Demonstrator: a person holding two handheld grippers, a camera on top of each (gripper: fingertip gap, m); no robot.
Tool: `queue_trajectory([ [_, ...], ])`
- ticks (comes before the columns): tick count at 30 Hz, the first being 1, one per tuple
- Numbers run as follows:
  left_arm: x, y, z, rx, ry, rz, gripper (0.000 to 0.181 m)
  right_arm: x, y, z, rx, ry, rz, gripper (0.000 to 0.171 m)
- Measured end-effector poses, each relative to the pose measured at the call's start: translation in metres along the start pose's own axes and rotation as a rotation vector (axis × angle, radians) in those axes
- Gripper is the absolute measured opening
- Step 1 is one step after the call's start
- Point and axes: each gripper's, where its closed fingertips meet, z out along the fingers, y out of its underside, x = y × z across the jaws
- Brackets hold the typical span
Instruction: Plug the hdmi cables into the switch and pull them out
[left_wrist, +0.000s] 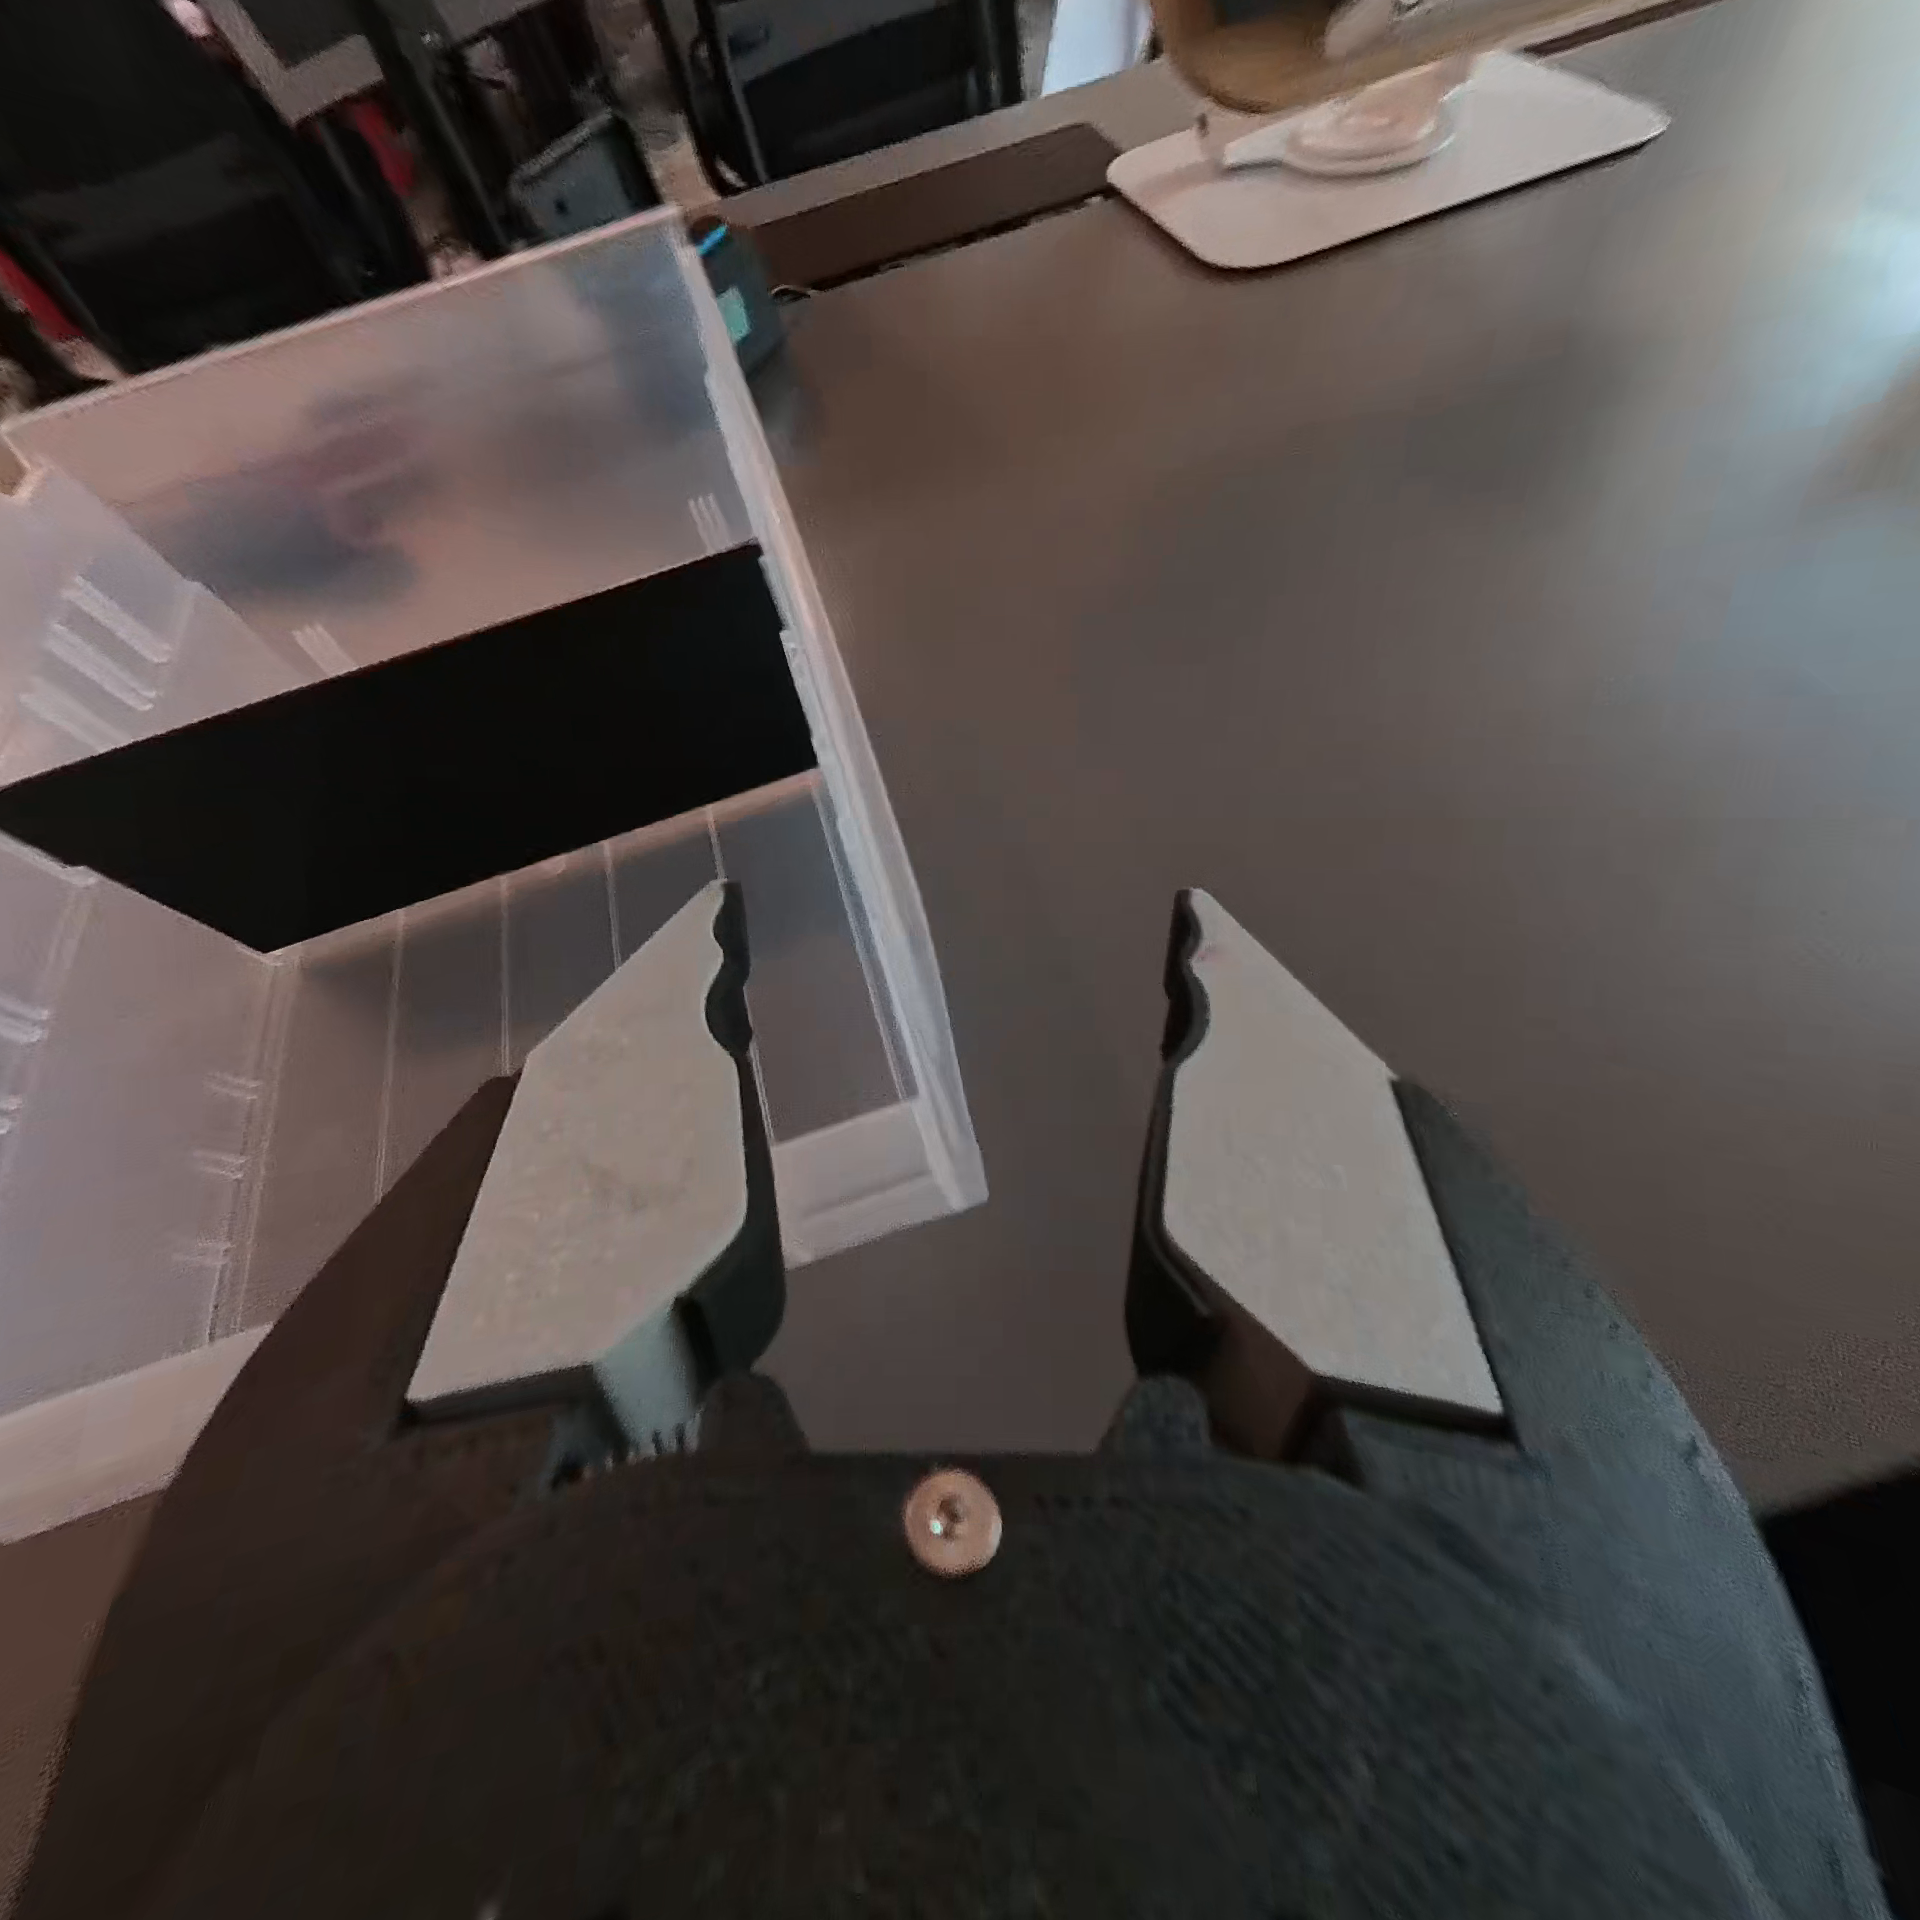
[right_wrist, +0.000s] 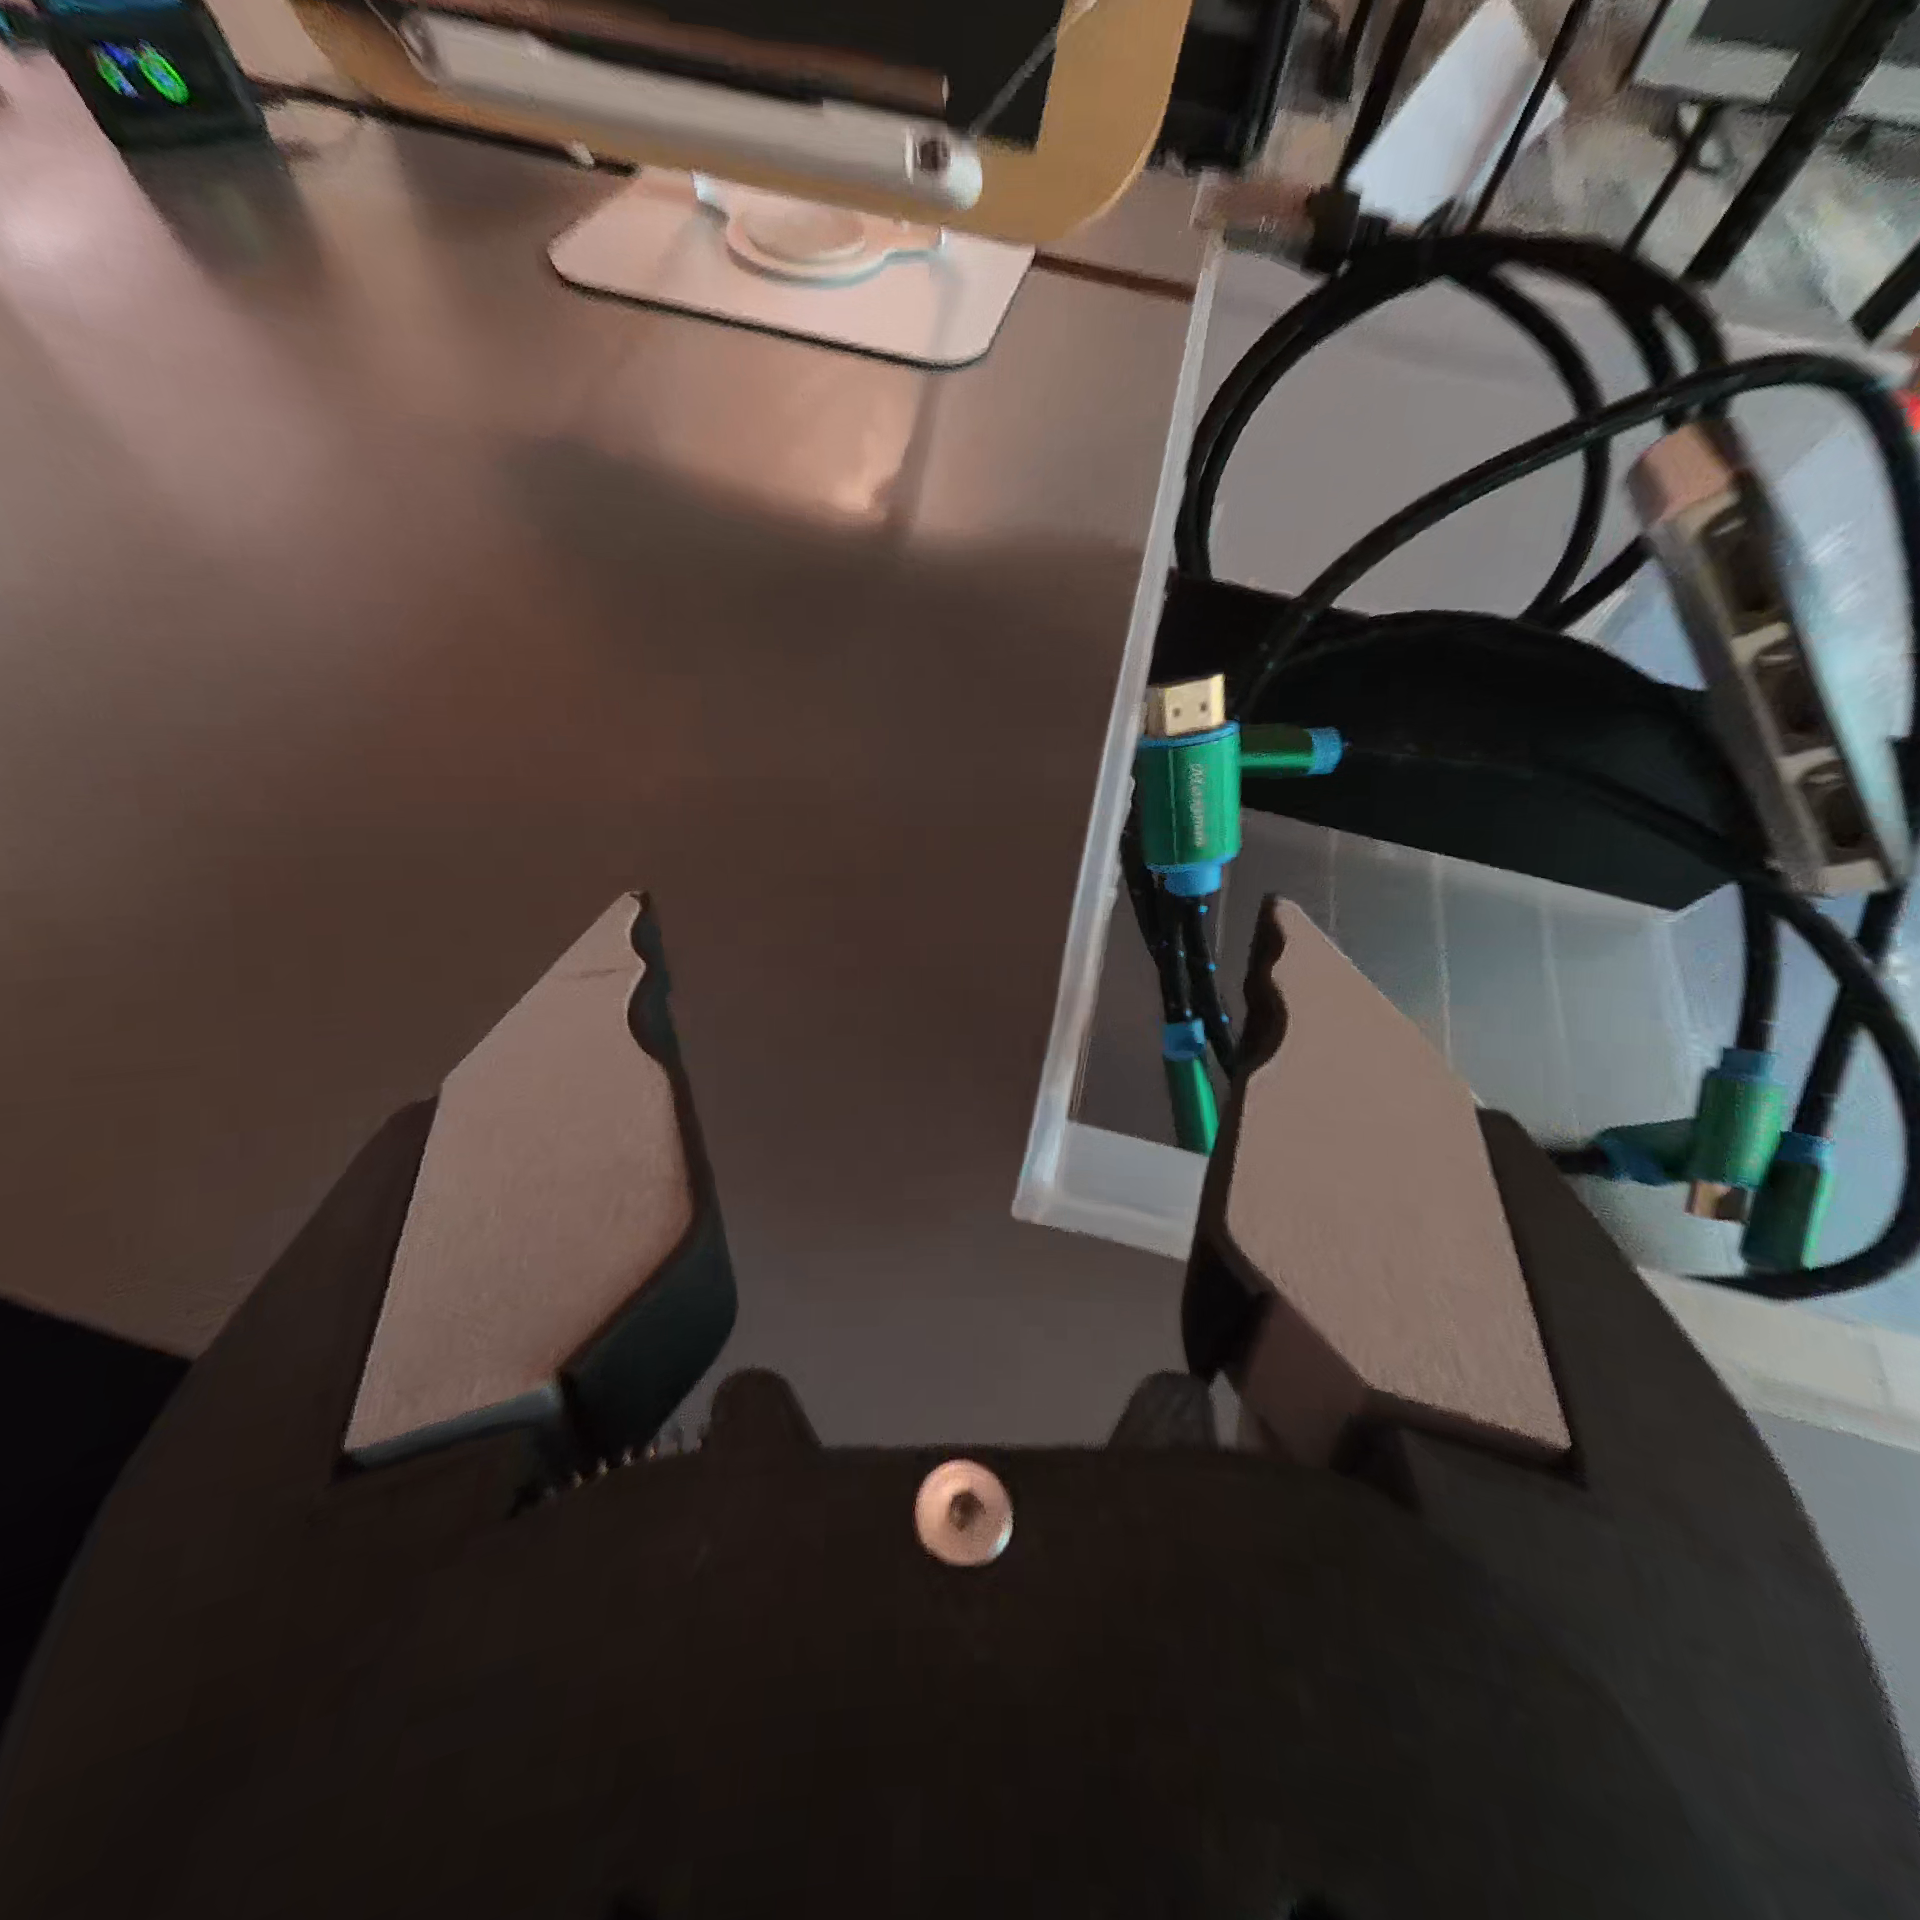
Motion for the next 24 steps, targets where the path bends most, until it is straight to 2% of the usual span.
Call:
queue_trajectory([
  [1, -0.003, 0.001, 0.007, -0.008, -0.029, 0.003, 0.074, 0.001, 0.005, 0.01, -0.04, 0.016, -0.014, 0.103],
  [2, -0.009, 0.002, 0.012, -0.007, -0.067, 0.007, 0.069, 0.007, 0.011, 0.019, -0.085, 0.059, -0.044, 0.092],
  [4, -0.021, -0.001, 0.015, 0.006, -0.126, 0.018, 0.045, 0.022, 0.021, 0.03, -0.156, 0.158, -0.119, 0.069],
  [6, -0.026, -0.002, 0.016, 0.012, -0.12, 0.025, 0.04, 0.04, 0.023, 0.029, -0.175, 0.279, -0.204, 0.032],
  [11, -0.033, 0.002, 0.01, 0.019, -0.114, 0.01, 0.043, 0.039, 0.023, 0.025, -0.157, 0.209, -0.147, 0.028],
  [14, -0.029, 0.005, 0.004, 0.04, -0.075, -0.036, 0.057, 0.038, 0.025, 0.023, -0.156, 0.201, -0.156, 0.026],
  [17, -0.027, 0.013, 0.004, -0.005, -0.07, -0.01, 0.064, 0.037, 0.026, 0.023, -0.169, 0.186, -0.16, 0.027],
  [24, -0.029, 0.014, 0.009, -0.008, -0.068, -0.047, 0.068, 0.035, 0.03, 0.022, -0.216, 0.156, -0.162, 0.026],
])
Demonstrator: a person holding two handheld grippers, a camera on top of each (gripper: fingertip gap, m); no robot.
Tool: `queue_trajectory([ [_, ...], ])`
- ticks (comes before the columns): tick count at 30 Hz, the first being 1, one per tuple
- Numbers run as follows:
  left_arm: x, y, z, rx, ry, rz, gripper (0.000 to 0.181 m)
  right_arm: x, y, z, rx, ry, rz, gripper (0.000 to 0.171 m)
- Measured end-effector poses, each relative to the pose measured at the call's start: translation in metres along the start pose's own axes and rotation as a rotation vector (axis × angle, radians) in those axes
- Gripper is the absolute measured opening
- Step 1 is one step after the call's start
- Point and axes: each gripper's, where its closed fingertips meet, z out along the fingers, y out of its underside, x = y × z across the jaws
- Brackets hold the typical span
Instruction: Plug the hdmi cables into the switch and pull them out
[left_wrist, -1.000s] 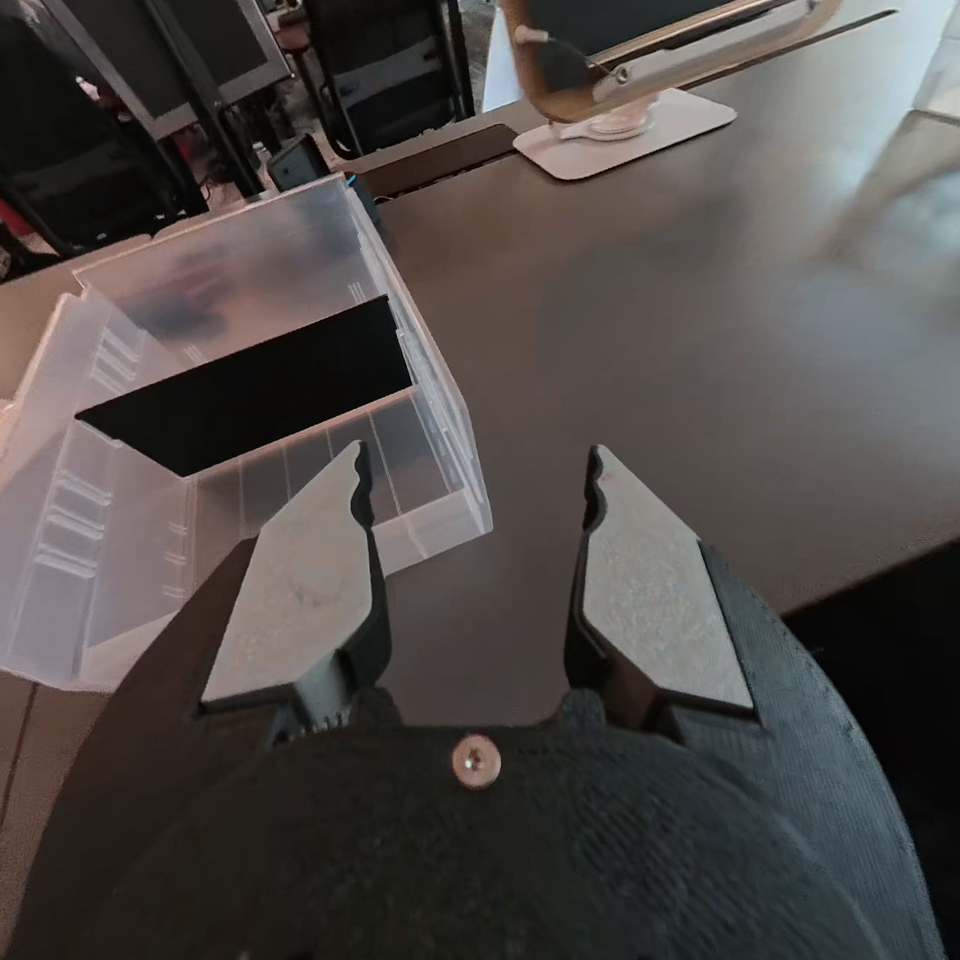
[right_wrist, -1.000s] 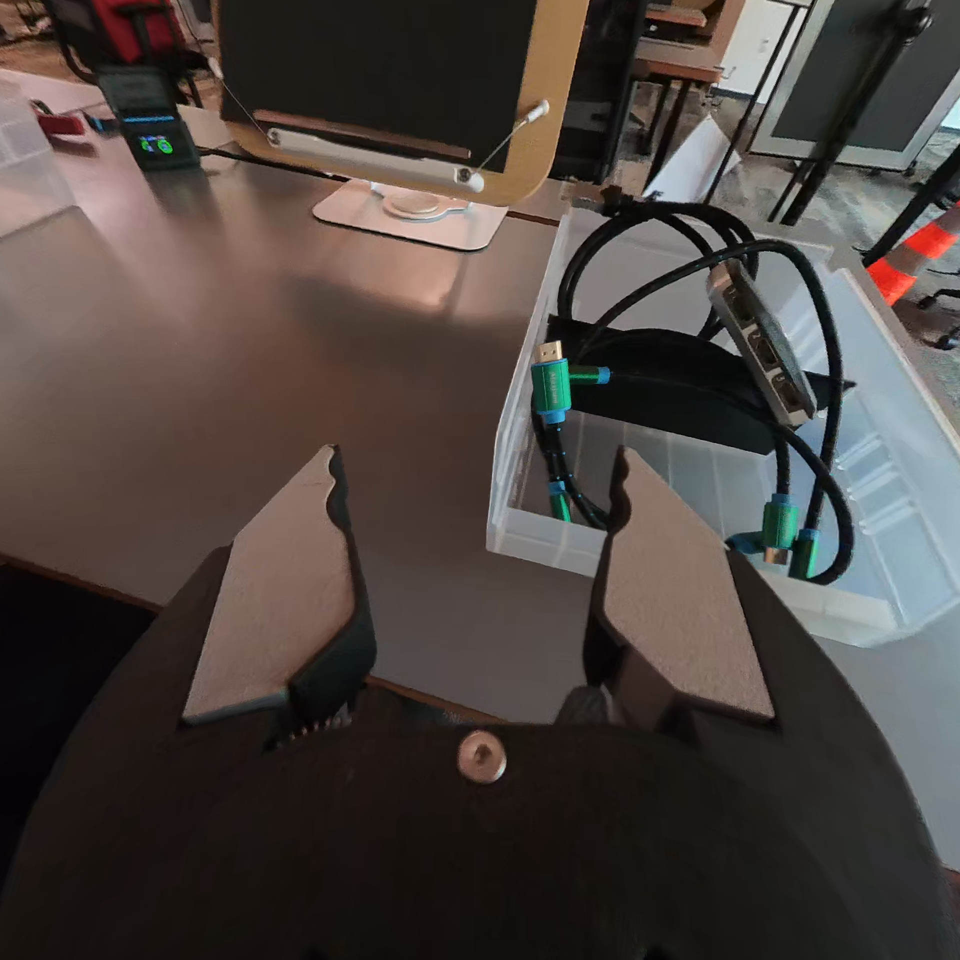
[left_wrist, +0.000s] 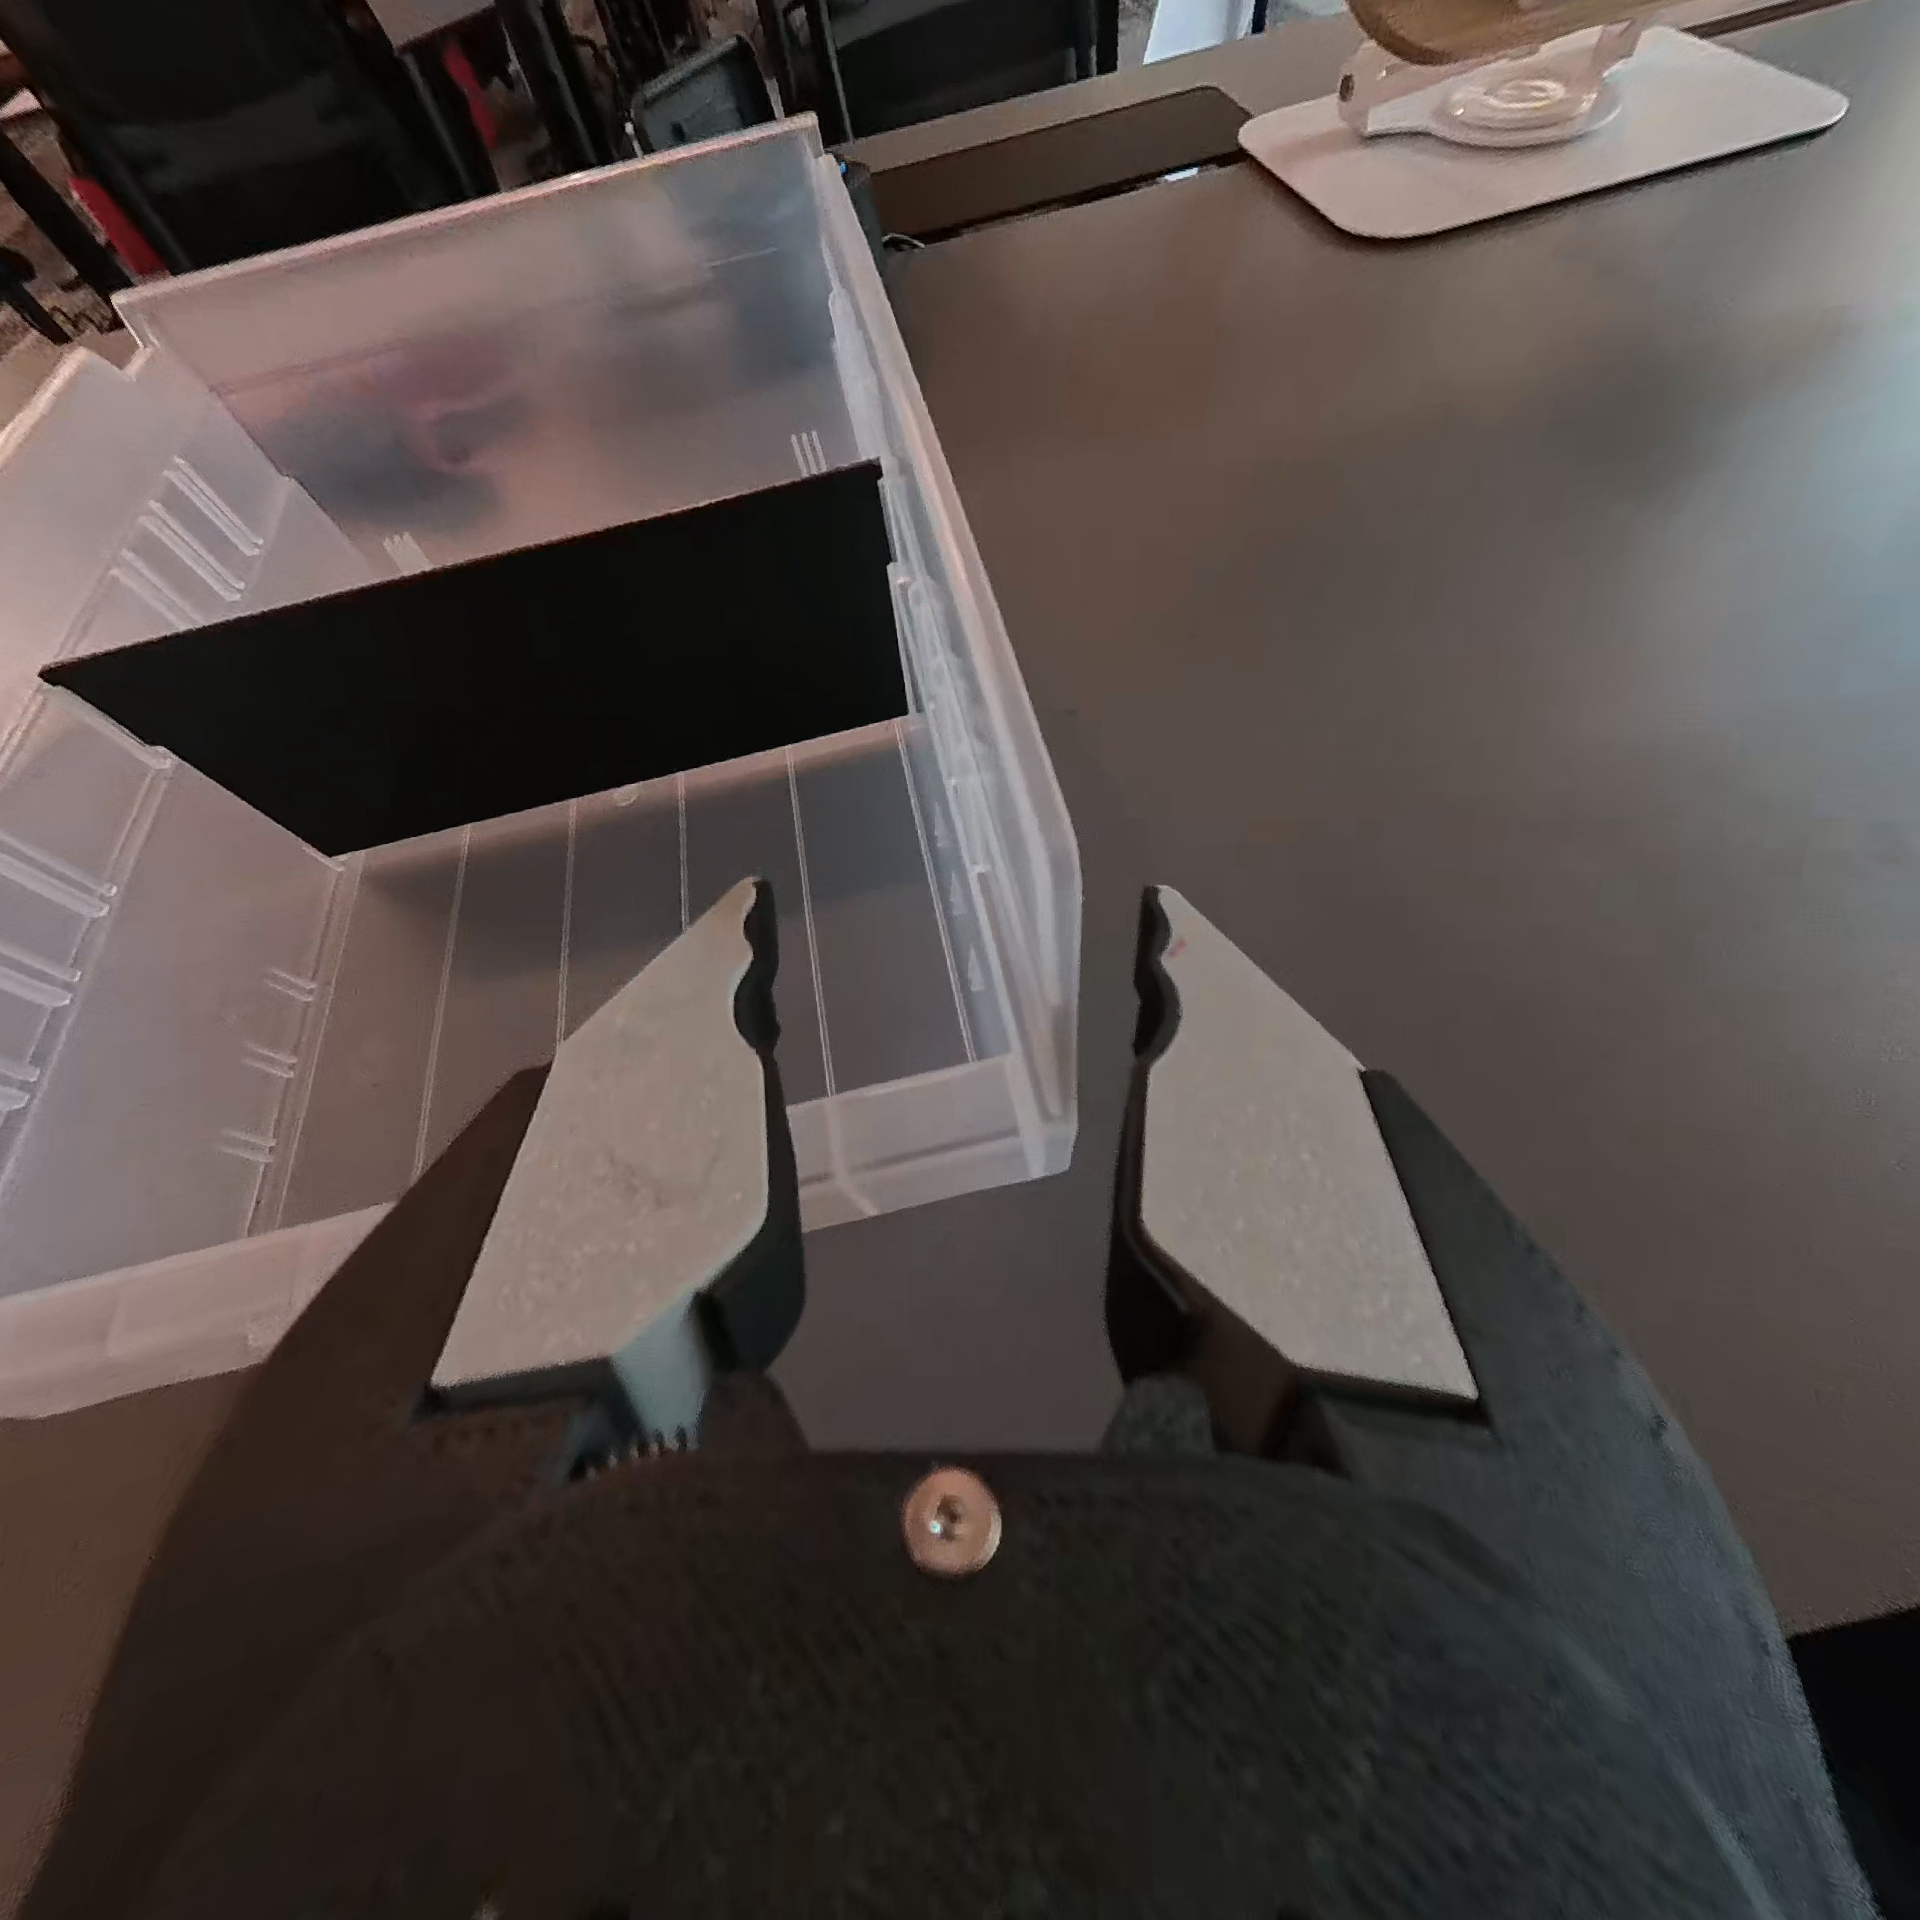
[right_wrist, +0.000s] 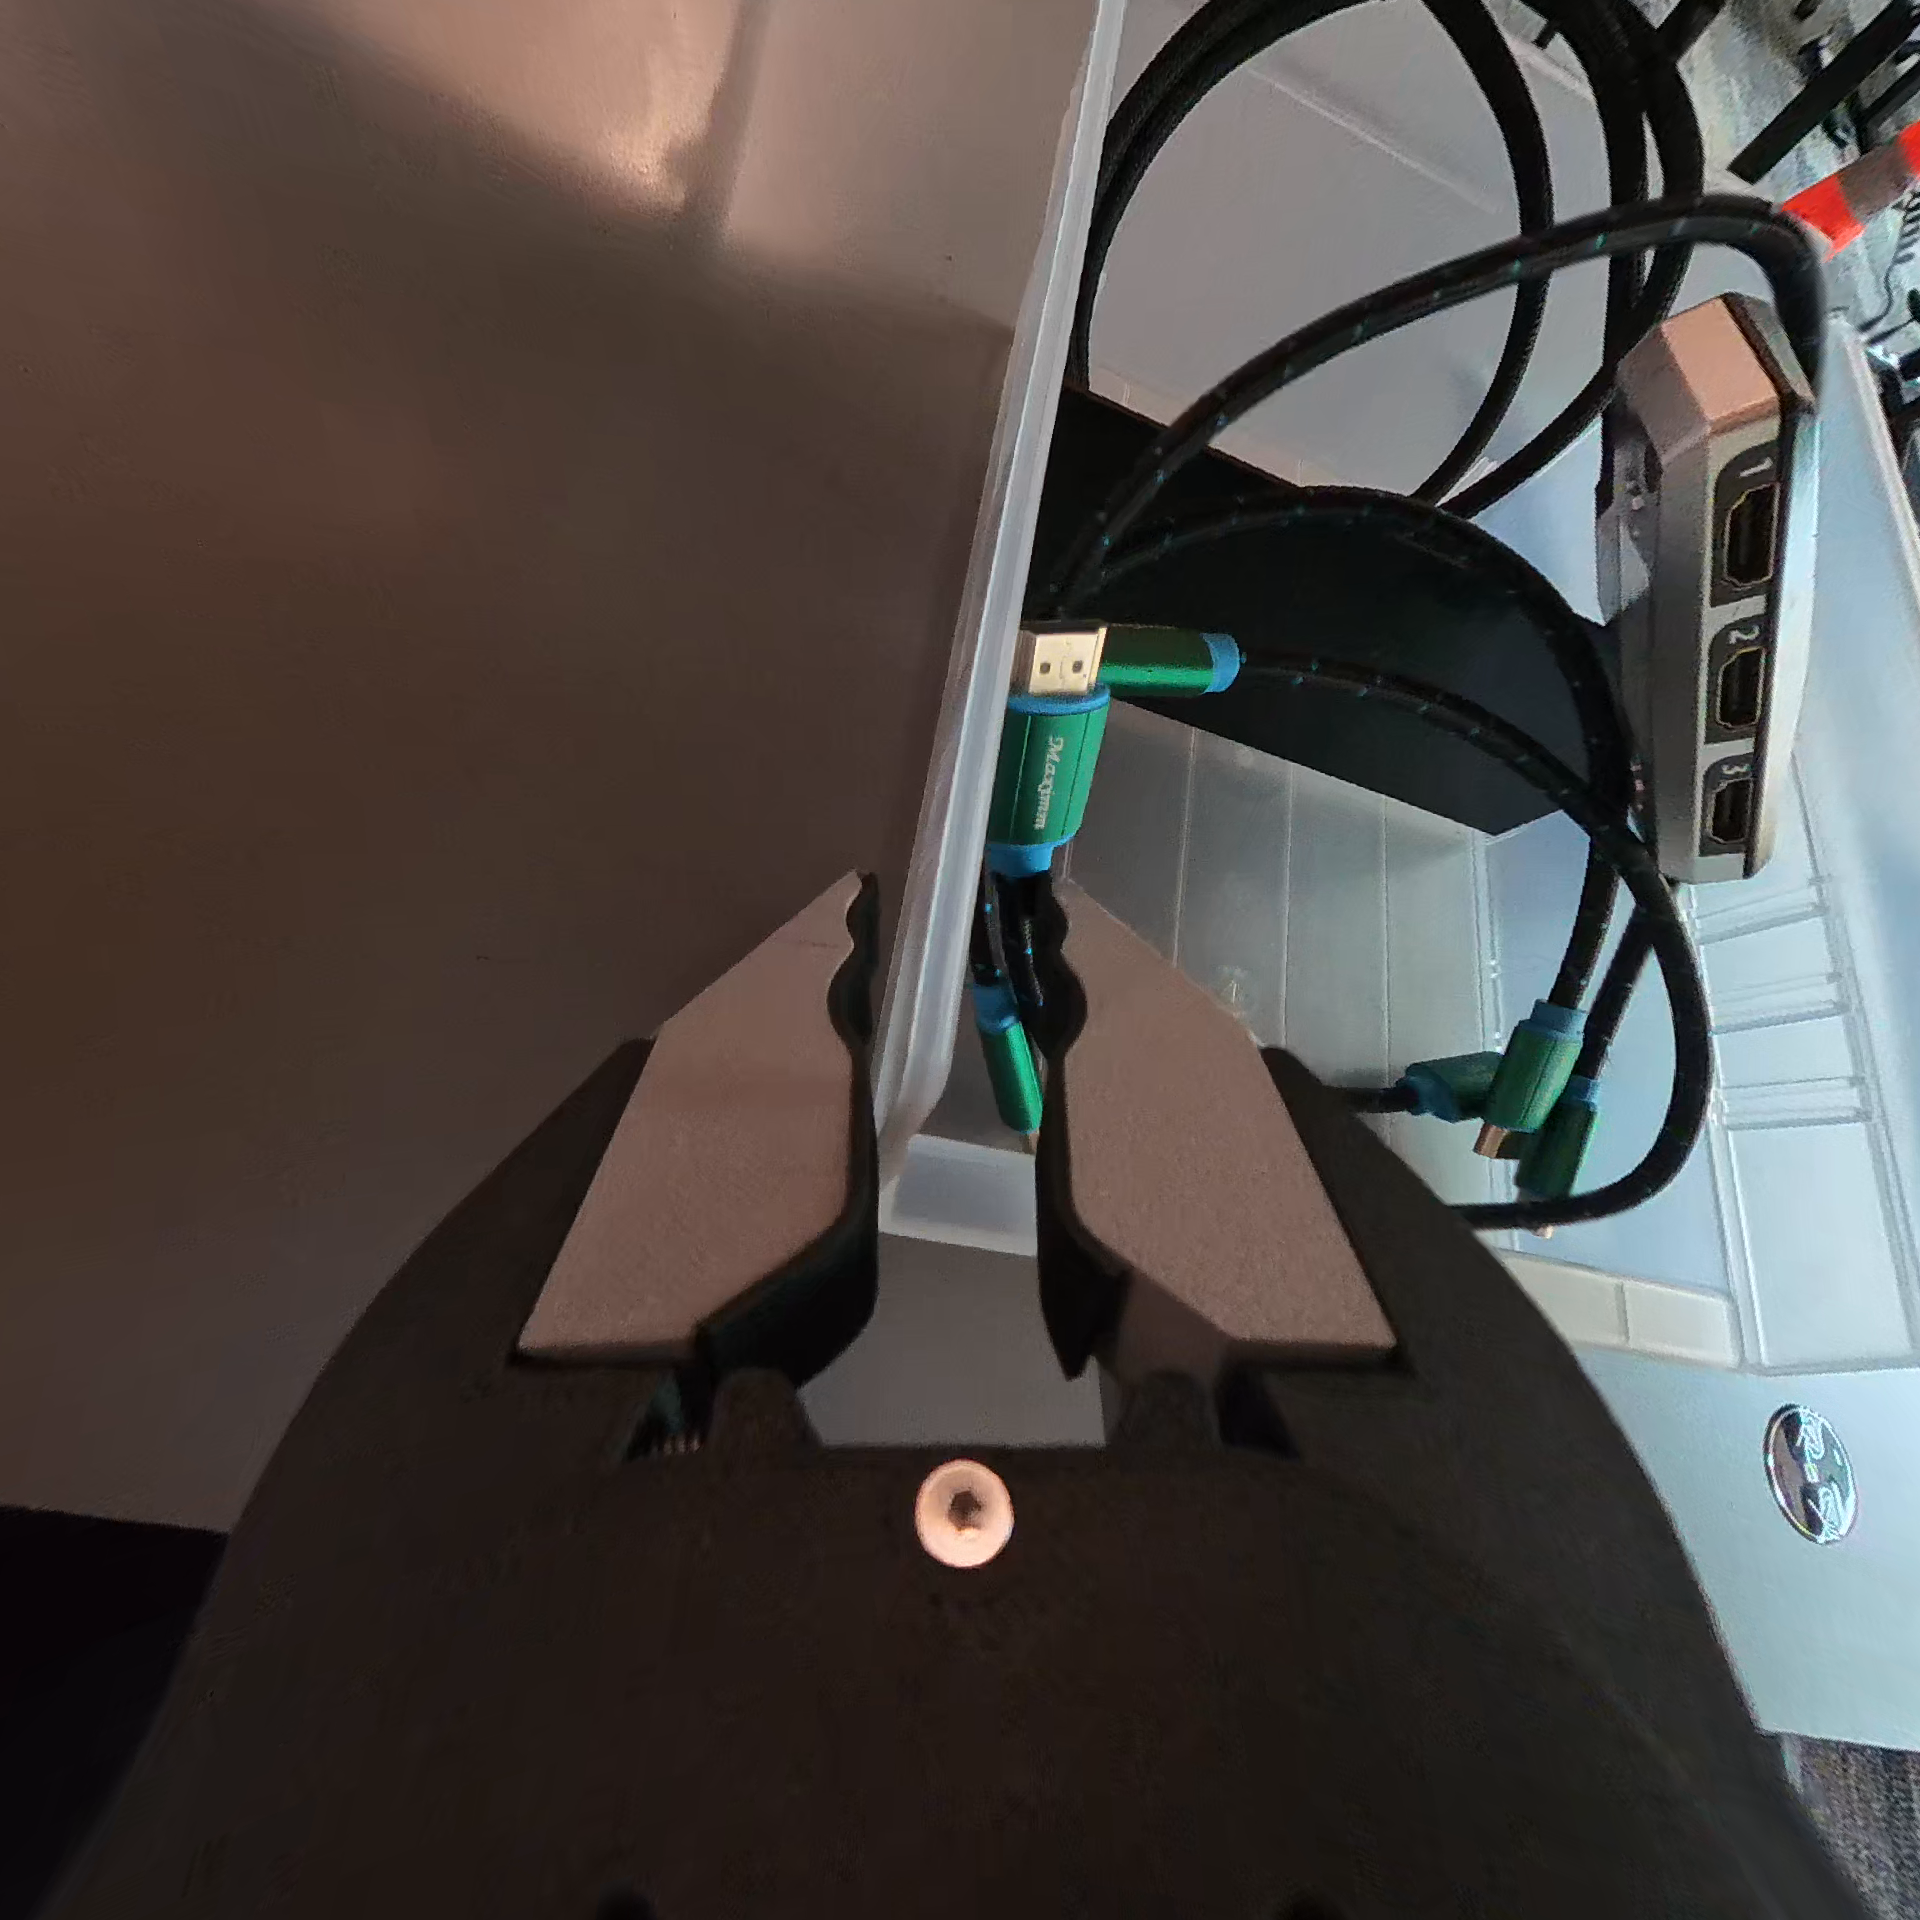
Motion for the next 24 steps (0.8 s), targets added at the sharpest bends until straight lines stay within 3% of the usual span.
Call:
queue_trajectory([
  [2, 0.003, -0.003, 0.001, 0.006, 0.006, -0.005, 0.068, 0.0, 0.002, -0.001, -0.009, 0.002, 0.001, 0.024],
  [9, -0.004, -0.018, 0.005, 0.034, -0.1, 0.123, 0.004, -0.006, 0.008, -0.008, -0.034, -0.004, -0.01, 0.02],
  [17, -0.042, -0.02, -0.037, 0.151, -0.193, 0.216, 0.004, -0.057, 0.024, -0.049, -0.016, -0.235, -0.188, 0.023],
  [24, -0.065, -0.081, -0.095, 0.338, -0.234, 0.141, 0.004, -0.149, 0.01, -0.072, 0.012, -0.413, -0.322, 0.023],
])
